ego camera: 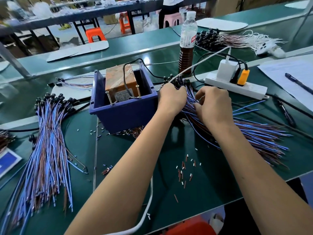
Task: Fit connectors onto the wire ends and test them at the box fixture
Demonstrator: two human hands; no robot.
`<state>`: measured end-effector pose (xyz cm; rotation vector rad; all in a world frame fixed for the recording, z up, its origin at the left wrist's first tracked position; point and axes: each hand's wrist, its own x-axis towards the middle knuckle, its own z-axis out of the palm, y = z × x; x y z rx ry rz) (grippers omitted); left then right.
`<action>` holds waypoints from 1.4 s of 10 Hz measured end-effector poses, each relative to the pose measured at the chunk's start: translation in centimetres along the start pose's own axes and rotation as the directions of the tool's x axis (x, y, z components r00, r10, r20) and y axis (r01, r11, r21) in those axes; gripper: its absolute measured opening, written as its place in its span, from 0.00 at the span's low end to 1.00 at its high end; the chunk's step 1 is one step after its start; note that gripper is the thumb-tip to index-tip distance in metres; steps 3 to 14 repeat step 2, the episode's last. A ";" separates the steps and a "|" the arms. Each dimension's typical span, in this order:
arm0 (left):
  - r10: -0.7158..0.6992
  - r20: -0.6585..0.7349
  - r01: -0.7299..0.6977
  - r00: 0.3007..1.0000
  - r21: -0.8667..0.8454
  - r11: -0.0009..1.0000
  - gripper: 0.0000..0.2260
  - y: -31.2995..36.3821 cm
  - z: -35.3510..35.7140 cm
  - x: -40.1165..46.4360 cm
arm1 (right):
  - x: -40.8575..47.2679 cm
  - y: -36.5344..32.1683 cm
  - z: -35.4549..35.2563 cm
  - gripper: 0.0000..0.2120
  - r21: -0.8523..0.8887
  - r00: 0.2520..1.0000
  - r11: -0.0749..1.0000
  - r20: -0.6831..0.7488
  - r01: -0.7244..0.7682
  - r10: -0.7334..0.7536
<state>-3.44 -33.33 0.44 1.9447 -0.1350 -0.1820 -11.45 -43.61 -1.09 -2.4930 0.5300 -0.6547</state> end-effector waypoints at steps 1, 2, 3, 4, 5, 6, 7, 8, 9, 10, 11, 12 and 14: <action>0.040 0.057 -0.045 0.998 0.090 0.995 0.10 0.0 -0.6 -0.7 | -0.1 0.0 0.3 0.07 -0.011 0.999 0.999 0.036 -0.034 0.035; 0.069 0.224 -0.073 0.972 0.012 0.997 0.07 -0.7 -2.3 -2.6 | -0.1 0.2 -0.5 0.04 0.083 0.997 0.994 0.050 -0.068 0.064; 0.069 0.224 -0.073 0.972 0.012 0.997 0.07 -0.7 -2.3 -2.6 | -0.1 0.2 -0.5 0.04 0.083 0.997 0.994 0.050 -0.068 0.064; 0.069 0.224 -0.073 0.972 0.012 0.997 0.07 -0.7 -2.3 -2.6 | -0.1 0.2 -0.5 0.04 0.083 0.997 0.994 0.050 -0.068 0.064; 0.069 0.224 -0.073 0.972 0.012 0.997 0.07 -0.7 -2.3 -2.6 | -0.1 0.2 -0.5 0.04 0.083 0.997 0.994 0.050 -0.068 0.064; 0.069 0.224 -0.073 0.972 0.012 0.997 0.07 -0.7 -2.3 -2.6 | -0.1 0.2 -0.5 0.04 0.083 0.997 0.994 0.050 -0.068 0.064; 0.069 0.224 -0.073 0.972 0.012 0.997 0.07 -0.7 -2.3 -2.6 | -0.1 0.2 -0.5 0.04 0.083 0.997 0.994 0.050 -0.068 0.064; 0.069 0.224 -0.073 0.972 0.012 0.997 0.07 -0.7 -2.3 -2.6 | -0.1 0.2 -0.5 0.04 0.083 0.997 0.994 0.050 -0.068 0.064; 0.069 0.224 -0.073 0.972 0.012 0.997 0.07 -0.7 -2.3 -2.6 | -0.1 0.2 -0.5 0.04 0.083 0.997 0.994 0.050 -0.068 0.064; 0.069 0.224 -0.073 0.972 0.012 0.997 0.07 -0.7 -2.3 -2.6 | -0.1 0.2 -0.5 0.04 0.083 0.997 0.994 0.050 -0.068 0.064; 0.069 0.224 -0.073 0.972 0.012 0.997 0.07 -0.7 -2.3 -2.6 | -0.1 0.2 -0.5 0.04 0.083 0.997 0.994 0.050 -0.068 0.064; 0.069 0.224 -0.073 0.972 0.012 0.997 0.07 -0.7 -2.3 -2.6 | -0.1 0.2 -0.5 0.04 0.083 0.997 0.994 0.050 -0.068 0.064; 0.069 0.224 -0.073 0.972 0.012 0.997 0.07 -0.7 -2.3 -2.6 | -0.1 0.2 -0.5 0.04 0.083 0.997 0.994 0.050 -0.068 0.064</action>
